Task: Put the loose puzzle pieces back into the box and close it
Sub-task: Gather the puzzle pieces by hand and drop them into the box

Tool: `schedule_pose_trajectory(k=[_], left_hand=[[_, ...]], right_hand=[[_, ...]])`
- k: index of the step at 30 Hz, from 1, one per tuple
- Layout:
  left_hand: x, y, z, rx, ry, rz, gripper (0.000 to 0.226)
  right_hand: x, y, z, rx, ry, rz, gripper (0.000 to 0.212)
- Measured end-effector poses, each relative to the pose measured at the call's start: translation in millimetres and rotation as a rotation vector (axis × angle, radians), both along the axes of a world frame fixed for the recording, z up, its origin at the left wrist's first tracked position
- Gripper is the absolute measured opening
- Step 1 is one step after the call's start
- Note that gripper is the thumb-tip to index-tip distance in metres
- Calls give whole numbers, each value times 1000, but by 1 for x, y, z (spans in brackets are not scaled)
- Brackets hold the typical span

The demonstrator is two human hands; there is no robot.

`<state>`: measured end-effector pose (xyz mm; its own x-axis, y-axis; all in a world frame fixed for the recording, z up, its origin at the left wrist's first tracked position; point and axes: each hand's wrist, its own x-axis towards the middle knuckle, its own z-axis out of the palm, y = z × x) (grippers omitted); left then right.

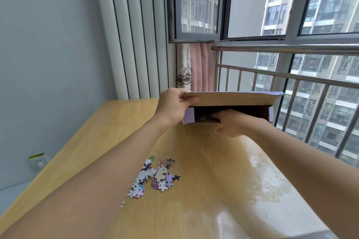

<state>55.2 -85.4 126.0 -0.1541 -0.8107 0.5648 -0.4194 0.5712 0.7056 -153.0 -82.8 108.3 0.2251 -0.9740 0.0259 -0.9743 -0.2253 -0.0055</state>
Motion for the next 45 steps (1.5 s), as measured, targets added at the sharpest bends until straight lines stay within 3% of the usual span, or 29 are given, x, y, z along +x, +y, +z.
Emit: schedule_pose_trajectory(k=[4, 8, 13, 17, 20, 23, 25, 28, 32, 34, 37, 39, 41, 45], left_hand=[[7, 2, -6, 37, 16, -18, 4], [19, 5, -26, 160, -10, -98, 20], [36, 5, -70, 377, -208, -155, 17], [72, 16, -69, 454, -237, -149, 25], [122, 28, -77, 416, -351, 154, 54], [162, 44, -109, 533, -454, 389, 100], [176, 59, -129, 556, -313, 399, 105], [160, 79, -134, 535, 12, 315, 60], [146, 75, -134, 546, 321, 174, 45], [144, 72, -132, 575, 504, 138, 42], [144, 70, -126, 506, 780, 122, 50], [151, 65, -125, 392, 801, 238, 45], [162, 57, -128, 329, 736, 362, 41], [170, 46, -141, 383, 524, 431, 47]], right_hand=[[8, 5, -20, -300, -109, 144, 41], [33, 35, -39, -450, -88, 302, 16], [79, 65, -45, -266, -433, 378, 18], [108, 84, -57, 26, -429, 387, 16], [124, 93, -86, 274, -348, 265, 83], [139, 94, -106, 173, -278, 176, 117], [160, 89, -113, 111, -285, 182, 122], [183, 77, -111, 150, -318, 257, 130], [198, 65, -109, 176, -408, 390, 135], [199, 55, -106, 191, -587, 387, 123], [203, 26, -95, 166, -758, 332, 79], [210, 8, -90, 206, -688, 328, 72], [219, -3, -90, 272, -516, 358, 81], [222, 6, -79, 397, -253, 510, 93]])
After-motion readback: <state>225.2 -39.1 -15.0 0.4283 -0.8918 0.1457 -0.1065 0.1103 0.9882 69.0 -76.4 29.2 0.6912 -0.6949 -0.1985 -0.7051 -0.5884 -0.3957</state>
